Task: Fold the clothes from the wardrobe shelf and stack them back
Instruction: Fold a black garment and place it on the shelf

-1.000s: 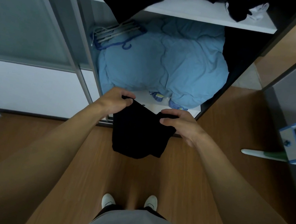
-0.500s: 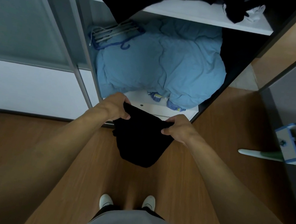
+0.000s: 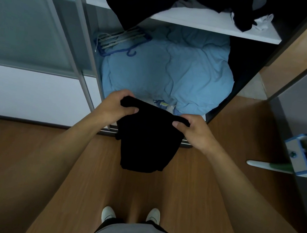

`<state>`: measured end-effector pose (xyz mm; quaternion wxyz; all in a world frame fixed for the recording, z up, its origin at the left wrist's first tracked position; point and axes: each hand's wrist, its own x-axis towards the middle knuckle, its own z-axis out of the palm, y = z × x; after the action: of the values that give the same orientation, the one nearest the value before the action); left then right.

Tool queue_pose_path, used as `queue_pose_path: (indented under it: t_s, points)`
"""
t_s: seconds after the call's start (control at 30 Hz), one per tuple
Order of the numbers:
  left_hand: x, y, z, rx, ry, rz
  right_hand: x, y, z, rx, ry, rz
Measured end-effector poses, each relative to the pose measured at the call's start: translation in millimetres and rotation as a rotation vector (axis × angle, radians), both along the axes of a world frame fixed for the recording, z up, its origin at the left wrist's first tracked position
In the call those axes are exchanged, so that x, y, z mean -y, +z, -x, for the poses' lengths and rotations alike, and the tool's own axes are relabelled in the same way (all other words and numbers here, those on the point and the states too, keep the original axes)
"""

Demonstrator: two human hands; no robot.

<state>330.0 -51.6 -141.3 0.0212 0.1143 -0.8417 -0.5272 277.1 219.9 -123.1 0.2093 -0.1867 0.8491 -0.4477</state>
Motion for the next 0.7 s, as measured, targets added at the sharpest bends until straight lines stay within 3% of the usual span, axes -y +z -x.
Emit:
queue_pose_path:
  t_s: [0.1,0.17,0.3,0.43,0.6,0.7]
  points:
    - [1,-12,-5,-0.123,0.149,-0.332,6,11,5,0.043,0.027,0.049]
    - [2,-21,-4,-0.086,0.161,-0.42,10,19,7,0.078,0.05,0.087]
    - [3,-35,3,0.133,-0.031,-0.424,10,33,12,0.146,0.071,0.18]
    - [-4,-26,13,0.174,-0.195,-0.408,-1,39,20,0.249,0.069,0.289]
    - [-19,-21,16,0.119,-0.067,-0.476,-9,38,26,0.365,-0.051,0.483]
    - [-37,-17,19,0.04,0.037,-0.555,-7,34,29,0.346,-0.264,0.676]
